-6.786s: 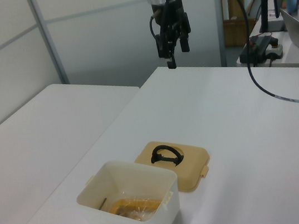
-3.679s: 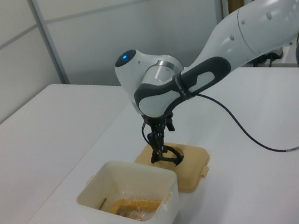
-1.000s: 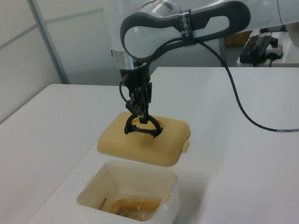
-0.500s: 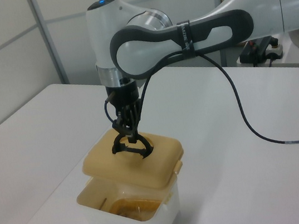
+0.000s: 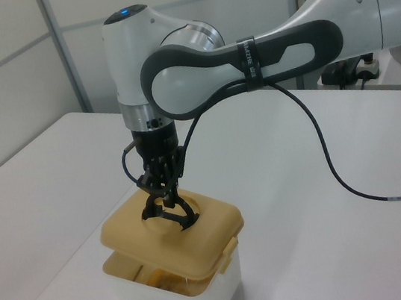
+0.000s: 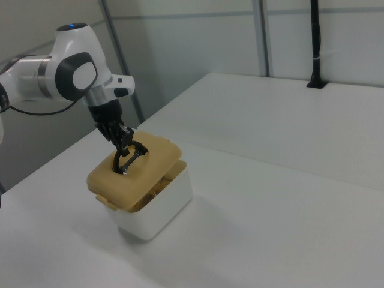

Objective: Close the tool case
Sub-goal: 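Lower the tan lid onto the white box rim and press it down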

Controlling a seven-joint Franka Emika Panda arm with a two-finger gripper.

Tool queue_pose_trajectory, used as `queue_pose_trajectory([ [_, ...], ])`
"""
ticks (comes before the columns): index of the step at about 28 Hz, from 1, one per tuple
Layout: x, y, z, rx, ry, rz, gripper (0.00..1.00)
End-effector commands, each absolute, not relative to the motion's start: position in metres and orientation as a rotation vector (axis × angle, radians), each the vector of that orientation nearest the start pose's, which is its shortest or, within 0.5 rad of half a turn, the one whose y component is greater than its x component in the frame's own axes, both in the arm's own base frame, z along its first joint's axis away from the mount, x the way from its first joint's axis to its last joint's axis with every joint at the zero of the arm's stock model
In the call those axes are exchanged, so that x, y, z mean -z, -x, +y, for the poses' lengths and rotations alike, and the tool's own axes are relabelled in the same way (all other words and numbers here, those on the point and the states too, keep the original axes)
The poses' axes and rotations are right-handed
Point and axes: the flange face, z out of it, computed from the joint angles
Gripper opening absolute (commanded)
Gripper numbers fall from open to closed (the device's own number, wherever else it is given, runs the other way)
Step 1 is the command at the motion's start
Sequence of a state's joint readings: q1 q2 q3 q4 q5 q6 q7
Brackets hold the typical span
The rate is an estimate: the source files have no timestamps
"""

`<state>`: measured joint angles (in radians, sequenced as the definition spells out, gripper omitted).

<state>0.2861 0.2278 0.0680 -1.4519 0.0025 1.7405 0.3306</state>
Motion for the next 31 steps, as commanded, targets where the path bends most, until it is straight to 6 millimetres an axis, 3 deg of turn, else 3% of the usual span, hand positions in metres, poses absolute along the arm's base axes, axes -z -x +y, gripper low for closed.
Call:
queue_pose_trajectory([
  [1,-0.564,-0.6,0.225,0.088,3.086,0.016,0.0],
  [8,-0.549,-0.607,0.228,0.089,3.099,-0.012,0.0],
  [14,-0.512,-0.619,0.23,0.023,3.148,-0.045,0.0],
  [20,-0.489,-0.628,0.231,0.01,3.166,-0.054,0.0],
  [26,-0.485,-0.634,0.232,0.042,3.167,-0.053,0.0],
  [31,-0.5,-0.634,0.237,0.073,3.153,-0.059,0.0],
])
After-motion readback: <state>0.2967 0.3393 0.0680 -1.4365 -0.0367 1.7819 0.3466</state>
